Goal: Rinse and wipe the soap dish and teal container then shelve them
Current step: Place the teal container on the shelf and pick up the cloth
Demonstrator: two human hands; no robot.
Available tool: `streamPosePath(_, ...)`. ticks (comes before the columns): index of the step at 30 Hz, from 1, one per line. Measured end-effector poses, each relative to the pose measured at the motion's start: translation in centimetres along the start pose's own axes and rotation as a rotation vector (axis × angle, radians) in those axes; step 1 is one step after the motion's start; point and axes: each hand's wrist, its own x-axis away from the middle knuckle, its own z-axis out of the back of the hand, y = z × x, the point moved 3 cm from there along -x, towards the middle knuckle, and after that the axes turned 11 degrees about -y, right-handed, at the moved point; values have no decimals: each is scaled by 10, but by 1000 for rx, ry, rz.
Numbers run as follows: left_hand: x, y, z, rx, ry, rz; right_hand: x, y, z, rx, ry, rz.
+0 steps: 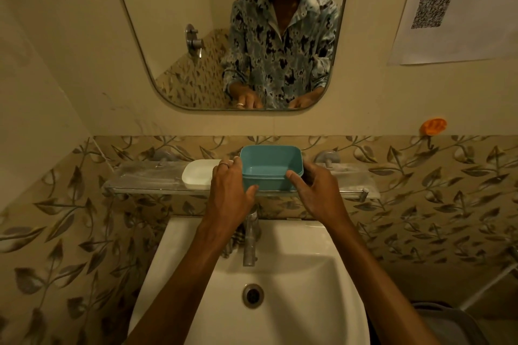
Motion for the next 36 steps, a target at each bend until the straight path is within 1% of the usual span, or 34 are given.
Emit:
streamPosePath(2, 4, 2, 3, 12, 7, -10, -1, -1, -1, 63, -20, 2)
streamPosePath(4, 11, 2, 6, 41, 56, -45, 0, -1, -1, 125, -9, 6)
streamPosePath(7, 36, -14, 5, 116, 230, -141, 11, -1, 2, 196, 107, -1)
streamPosePath(8, 45, -25, -1, 150, 244, -148, 18, 0, 4, 195, 161, 7)
streamPosePath(10, 59, -55, -25, 176, 185, -85, 36, 0, 5, 214, 260, 140)
streamPosePath(12, 66, -94, -57, 165, 64, 62, 54, 2, 1, 278, 290, 282)
streamPosePath(14, 66, -130, -89, 164, -74, 187, 70, 14, -11, 328, 253, 308)
streamPosePath(17, 52, -166, -115, 68, -223, 308, 91, 43, -32, 305, 131, 197)
streamPosePath(19, 31, -178, -122, 36, -267, 333, 104, 64, -45, 264, 39, 86)
streamPosePath(21, 11, -179, -123, 116, -277, 332, 117, 81, -56, 253, -31, -12)
streamPosePath(23, -5, -177, -125, 209, -292, 291, 128, 92, -65, 270, -91, -85)
streamPosePath(25, -16, -178, -130, 194, -308, 262, 135, 99, -73, 275, -146, -142)
streamPosePath(26, -20, -181, -133, 167, -304, 262, 138, 101, -75, 276, -165, -165)
streamPosePath(28, -22, -185, -133, 180, -242, 311, 140, 102, -76, 272, -185, -209)
streamPosePath(30, -20, -189, -128, 266, -140, 391, 140, 102, -77, 260, -191, -238)
streamPosePath(32, -16, -190, -118, 336, -44, 427, 138, 98, -77, 247, -192, -250)
streamPosePath(36, 8, -179, -91, 424, 24, 350, 124, 77, -90, 197, -232, -204)
